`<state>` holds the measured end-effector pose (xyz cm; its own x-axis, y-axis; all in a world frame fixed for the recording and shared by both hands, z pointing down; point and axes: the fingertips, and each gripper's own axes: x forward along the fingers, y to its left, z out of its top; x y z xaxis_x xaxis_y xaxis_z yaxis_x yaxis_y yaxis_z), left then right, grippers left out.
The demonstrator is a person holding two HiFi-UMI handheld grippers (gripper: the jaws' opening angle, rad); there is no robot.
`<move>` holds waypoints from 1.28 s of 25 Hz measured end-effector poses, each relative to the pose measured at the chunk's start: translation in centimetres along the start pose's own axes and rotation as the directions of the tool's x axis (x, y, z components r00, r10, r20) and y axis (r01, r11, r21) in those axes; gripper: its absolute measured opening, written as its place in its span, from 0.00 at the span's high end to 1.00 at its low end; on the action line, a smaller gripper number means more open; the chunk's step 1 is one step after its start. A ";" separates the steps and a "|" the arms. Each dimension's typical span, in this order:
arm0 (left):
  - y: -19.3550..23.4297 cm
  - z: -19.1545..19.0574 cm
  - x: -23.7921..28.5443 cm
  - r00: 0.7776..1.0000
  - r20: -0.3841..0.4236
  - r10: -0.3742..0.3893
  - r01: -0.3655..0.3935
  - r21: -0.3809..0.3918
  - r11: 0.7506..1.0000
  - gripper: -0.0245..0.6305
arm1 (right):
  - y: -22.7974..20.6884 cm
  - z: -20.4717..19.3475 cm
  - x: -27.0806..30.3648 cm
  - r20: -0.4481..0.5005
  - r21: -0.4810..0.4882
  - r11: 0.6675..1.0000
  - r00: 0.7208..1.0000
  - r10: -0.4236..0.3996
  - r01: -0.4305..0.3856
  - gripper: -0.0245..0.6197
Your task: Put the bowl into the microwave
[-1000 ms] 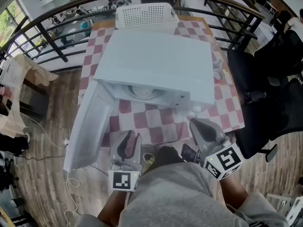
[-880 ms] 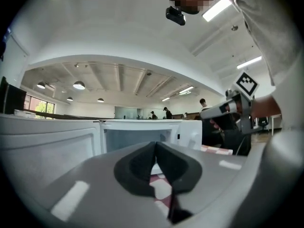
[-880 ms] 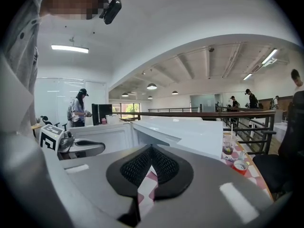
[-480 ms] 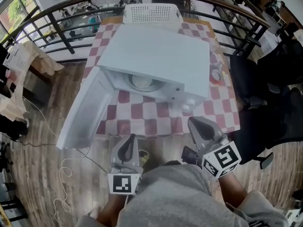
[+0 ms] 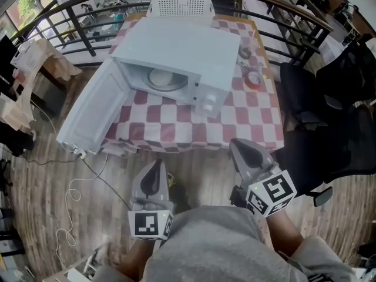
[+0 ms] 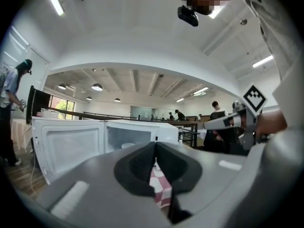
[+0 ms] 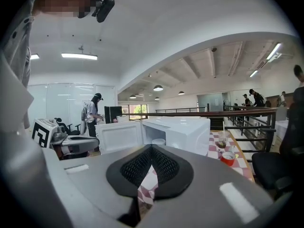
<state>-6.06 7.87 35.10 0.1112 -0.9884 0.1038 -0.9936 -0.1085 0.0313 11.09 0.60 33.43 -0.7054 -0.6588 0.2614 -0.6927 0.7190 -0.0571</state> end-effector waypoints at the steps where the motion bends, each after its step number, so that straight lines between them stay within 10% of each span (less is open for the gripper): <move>1: -1.0 -0.1 -0.8 1.000 0.000 0.007 -0.007 -0.001 1.000 0.95 | 0.0 -0.5 -1.2 0.003 0.005 1.000 1.000 0.003 -0.003 0.96; 14: -9.2 -0.5 -11.5 0.997 -0.023 0.069 -0.068 0.033 0.997 0.95 | 1.8 -4.9 -12.7 0.029 0.044 0.998 0.999 0.038 -0.039 0.96; 32: -9.6 -0.3 -14.8 0.993 -0.011 0.117 -0.117 0.026 0.993 0.95 | 3.0 -5.6 -14.9 0.023 0.007 1.000 0.999 0.023 -0.023 0.96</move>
<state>1.86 23.56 33.61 -0.0058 -0.9930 0.1181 -1.0000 0.0050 -0.0071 20.36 13.80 34.79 -0.7241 -0.6473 0.2379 -0.6775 0.7323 -0.0695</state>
